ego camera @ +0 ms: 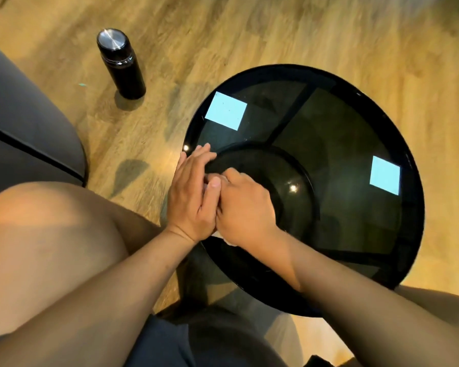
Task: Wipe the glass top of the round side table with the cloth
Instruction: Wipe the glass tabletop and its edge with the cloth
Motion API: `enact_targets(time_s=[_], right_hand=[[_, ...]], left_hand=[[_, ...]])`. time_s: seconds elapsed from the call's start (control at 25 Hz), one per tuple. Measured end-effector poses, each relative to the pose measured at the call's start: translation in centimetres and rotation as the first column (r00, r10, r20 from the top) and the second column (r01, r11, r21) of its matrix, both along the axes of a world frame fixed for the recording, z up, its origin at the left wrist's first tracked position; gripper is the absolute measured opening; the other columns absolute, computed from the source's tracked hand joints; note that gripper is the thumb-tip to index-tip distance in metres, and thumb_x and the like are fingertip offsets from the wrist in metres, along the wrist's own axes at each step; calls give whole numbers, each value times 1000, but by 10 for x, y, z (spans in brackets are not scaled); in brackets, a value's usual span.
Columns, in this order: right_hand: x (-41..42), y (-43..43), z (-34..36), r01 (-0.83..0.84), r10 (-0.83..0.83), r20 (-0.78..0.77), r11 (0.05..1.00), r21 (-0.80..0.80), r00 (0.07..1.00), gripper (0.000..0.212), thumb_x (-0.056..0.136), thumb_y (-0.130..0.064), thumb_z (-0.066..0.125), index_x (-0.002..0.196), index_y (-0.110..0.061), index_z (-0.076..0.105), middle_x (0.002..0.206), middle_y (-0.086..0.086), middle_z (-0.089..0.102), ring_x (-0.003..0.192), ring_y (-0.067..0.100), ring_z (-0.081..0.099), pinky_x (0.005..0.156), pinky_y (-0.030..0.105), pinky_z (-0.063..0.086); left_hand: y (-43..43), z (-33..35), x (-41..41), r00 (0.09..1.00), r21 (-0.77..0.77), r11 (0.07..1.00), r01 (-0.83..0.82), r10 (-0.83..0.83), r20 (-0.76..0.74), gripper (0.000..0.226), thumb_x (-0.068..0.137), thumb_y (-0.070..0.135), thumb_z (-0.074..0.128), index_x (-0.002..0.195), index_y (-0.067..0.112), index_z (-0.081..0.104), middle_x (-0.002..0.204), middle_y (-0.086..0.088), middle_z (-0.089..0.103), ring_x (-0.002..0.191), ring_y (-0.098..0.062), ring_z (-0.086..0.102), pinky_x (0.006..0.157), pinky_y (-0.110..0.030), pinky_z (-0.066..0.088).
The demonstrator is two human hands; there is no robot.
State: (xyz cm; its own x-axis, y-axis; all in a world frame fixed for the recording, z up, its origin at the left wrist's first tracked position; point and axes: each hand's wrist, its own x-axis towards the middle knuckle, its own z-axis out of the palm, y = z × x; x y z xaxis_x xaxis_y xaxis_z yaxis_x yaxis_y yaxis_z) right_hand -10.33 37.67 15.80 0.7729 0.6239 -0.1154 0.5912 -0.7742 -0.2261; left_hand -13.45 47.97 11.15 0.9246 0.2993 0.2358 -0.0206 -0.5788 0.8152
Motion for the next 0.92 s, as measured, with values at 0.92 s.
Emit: enact_targets(time_s=[0.92], right_hand=[[88,22,3,190,-186,-55,978,84,981,40,101,-46,28,105,-29,64,102,8,60,99,28,62,81,36,41]], left_hand=[[-4,-1,1,995,20,995,-94,95,-7,54,97,34,39,139,1,36,155,-21,31,146,-35,29,115,-56,27]])
